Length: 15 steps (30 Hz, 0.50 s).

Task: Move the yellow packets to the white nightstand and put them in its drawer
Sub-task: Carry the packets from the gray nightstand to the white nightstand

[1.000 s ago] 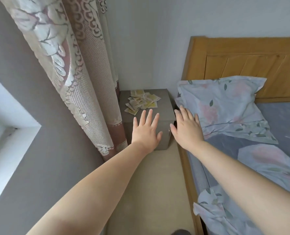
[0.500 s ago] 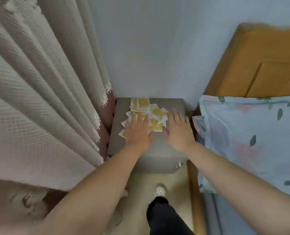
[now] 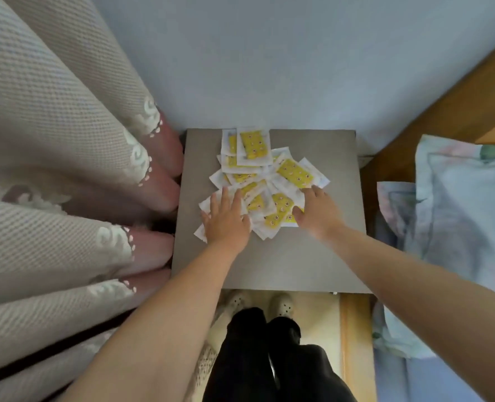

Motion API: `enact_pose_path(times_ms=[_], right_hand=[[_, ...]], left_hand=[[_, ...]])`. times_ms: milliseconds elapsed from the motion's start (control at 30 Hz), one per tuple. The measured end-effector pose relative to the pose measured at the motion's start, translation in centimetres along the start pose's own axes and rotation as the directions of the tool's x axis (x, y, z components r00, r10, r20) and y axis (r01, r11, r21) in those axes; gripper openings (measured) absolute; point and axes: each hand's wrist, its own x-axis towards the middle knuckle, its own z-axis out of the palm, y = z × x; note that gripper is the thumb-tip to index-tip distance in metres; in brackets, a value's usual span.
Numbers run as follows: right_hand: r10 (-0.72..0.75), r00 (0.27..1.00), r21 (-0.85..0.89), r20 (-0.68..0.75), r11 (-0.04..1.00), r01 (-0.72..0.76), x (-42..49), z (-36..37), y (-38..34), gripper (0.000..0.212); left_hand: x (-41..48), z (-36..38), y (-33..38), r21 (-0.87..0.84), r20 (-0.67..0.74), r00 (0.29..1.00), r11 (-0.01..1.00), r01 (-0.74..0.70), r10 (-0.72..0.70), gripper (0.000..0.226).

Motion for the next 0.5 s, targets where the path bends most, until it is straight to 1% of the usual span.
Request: enact_pose_path(times_ms=[67,167,267,300,400,433,500], right_hand=[[0.052,0.999,0.113,-0.009,0.992,-0.051,2.4,0.6,0.4,0.054],[0.06,0.995,0.154,-0.083,0.987,-0.046,5.9,1.1,0.8,0.052],[0.121,0.983,0.22,-0.14,0.971,-0.089,9.4,1.6,0.7,0.057],[0.123,0.981,0.182,-0.147,0.979,-0.095,10.4,1.8,0.5,0.06],[0.086,0.984,-0.047,-0.156,0.994,-0.094,12.2,2.0,0.2,0.065],[0.099,0.986,-0.072,-0.135,0.991,-0.11,12.6,1.7,0.1,0.065],[0.13,0.99,-0.023,-0.051,0.991,-0.131,13.5,0.8,-0.1,0.049]], left_hand=[[1.6,1.5,-0.1,0.028,-0.019,0.999,0.999,-0.041,0.041,0.061],[3.5,4.1,-0.4,0.089,-0.043,0.992,0.989,-0.116,0.12,0.062],[4.7,6.7,-0.7,0.131,-0.065,0.988,0.983,-0.128,0.137,0.065],[5.0,7.3,-0.9,0.138,-0.101,0.984,0.982,-0.129,0.143,0.065],[5.3,8.4,-1.2,0.139,-0.218,0.961,0.98,-0.144,0.172,0.065],[5.4,8.7,-1.3,0.142,-0.24,0.953,0.978,-0.152,0.183,0.065],[5.5,8.8,-1.5,0.145,-0.249,0.948,0.976,-0.164,0.196,0.064]])
